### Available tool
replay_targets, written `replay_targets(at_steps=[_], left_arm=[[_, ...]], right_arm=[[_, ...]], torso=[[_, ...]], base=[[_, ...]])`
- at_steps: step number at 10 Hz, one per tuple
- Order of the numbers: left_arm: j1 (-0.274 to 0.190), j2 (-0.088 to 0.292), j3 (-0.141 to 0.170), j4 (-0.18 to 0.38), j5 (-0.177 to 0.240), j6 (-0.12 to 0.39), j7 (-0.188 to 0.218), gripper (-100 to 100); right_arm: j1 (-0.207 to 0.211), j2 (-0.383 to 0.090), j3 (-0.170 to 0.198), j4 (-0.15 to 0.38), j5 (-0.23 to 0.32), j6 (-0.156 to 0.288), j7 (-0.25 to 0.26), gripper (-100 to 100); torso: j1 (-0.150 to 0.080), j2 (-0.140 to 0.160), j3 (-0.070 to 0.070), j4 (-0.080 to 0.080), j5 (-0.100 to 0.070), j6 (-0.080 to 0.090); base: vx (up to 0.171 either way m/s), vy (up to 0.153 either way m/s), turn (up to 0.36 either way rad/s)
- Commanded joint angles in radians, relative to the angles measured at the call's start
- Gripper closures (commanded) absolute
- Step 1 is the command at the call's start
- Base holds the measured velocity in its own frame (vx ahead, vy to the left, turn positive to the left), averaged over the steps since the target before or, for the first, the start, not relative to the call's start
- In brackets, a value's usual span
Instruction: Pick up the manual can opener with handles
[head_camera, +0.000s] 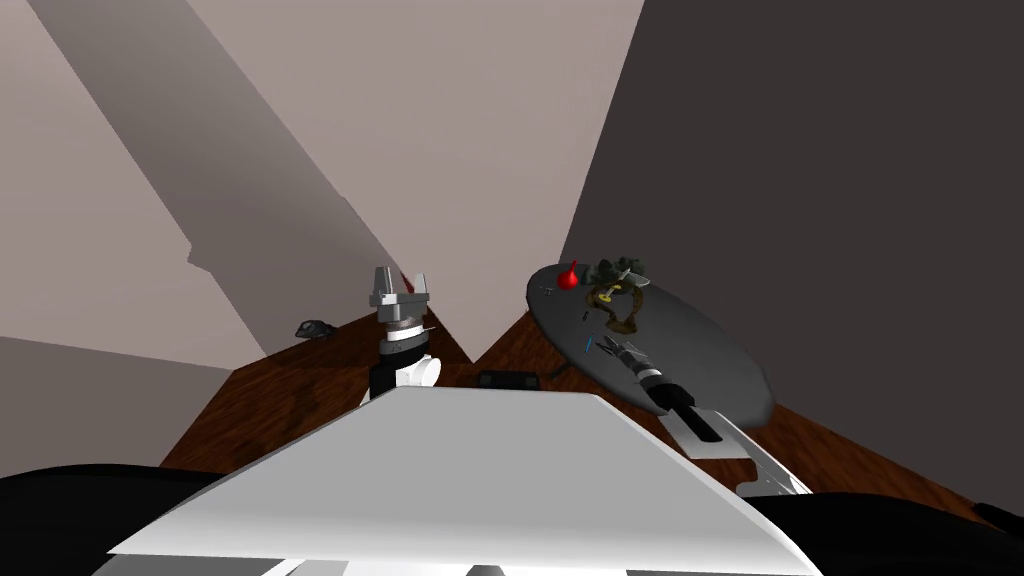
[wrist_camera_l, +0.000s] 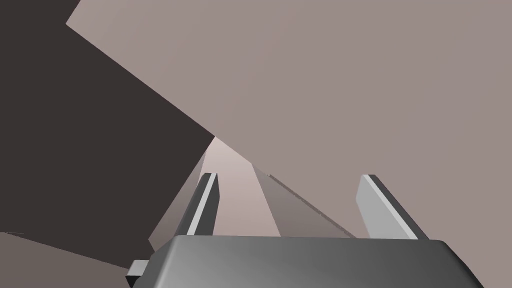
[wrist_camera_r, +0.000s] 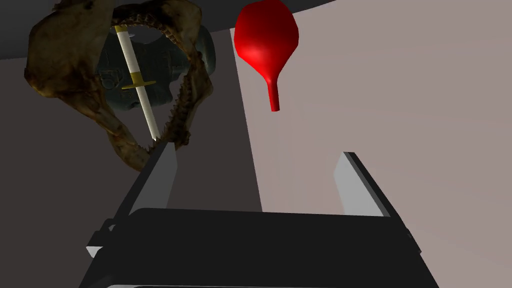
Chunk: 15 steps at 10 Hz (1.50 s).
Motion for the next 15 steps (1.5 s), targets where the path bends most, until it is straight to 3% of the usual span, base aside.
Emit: replay_targets(at_steps=[1, 2, 3, 4, 5, 8, 15], left_arm=[[0.000, 0.000, 0.000, 0.000, 0.000, 0.000, 0.000, 0], [0.000, 0.000, 0.000, 0.000, 0.000, 0.000, 0.000, 0], [0.000, 0.000, 0.000, 0.000, 0.000, 0.000, 0.000, 0], [0.000, 0.000, 0.000, 0.000, 0.000, 0.000, 0.000, 0], [0.000, 0.000, 0.000, 0.000, 0.000, 0.000, 0.000, 0], [0.000, 0.000, 0.000, 0.000, 0.000, 0.000, 0.000, 0], [0.000, 0.000, 0.000, 0.000, 0.000, 0.000, 0.000, 0]], right_arm=[[-0.008, -0.010, 0.006, 0.033, 0.004, -0.002, 0.008, -100], [-0.002, -0.051, 0.017, 0.072, 0.020, 0.010, 0.035, -100], [-0.002, -0.051, 0.017, 0.087, 0.020, 0.010, 0.035, -100], [0.004, -0.090, 0.032, 0.120, 0.037, 0.023, 0.060, -100], [0.004, -0.090, 0.032, 0.140, 0.037, 0.023, 0.060, -100], [0.013, -0.162, 0.068, 0.222, 0.074, 0.047, 0.109, -100], [0.021, -0.255, 0.141, 0.401, 0.138, 0.082, 0.175, -100]], torso=[[0.000, 0.000, 0.000, 0.000, 0.000, 0.000], [-0.003, 0.003, 0.002, 0.001, -0.001, 0.000], [-0.003, 0.004, 0.002, 0.001, -0.001, 0.000], [-0.003, 0.003, 0.002, 0.001, -0.001, 0.000], [-0.003, 0.002, 0.001, 0.001, -0.001, -0.001], [-0.002, 0.003, 0.002, 0.001, -0.001, 0.000], [-0.004, 0.004, 0.003, 0.001, -0.001, 0.000]], base=[[0.030, 0.052, -0.011], [0.031, 0.062, 0.117], [0.042, 0.062, 0.088], [0.062, 0.074, 0.167], [0.063, 0.062, 0.051], [0.051, 0.080, 0.121], [0.033, 0.056, 0.130]])
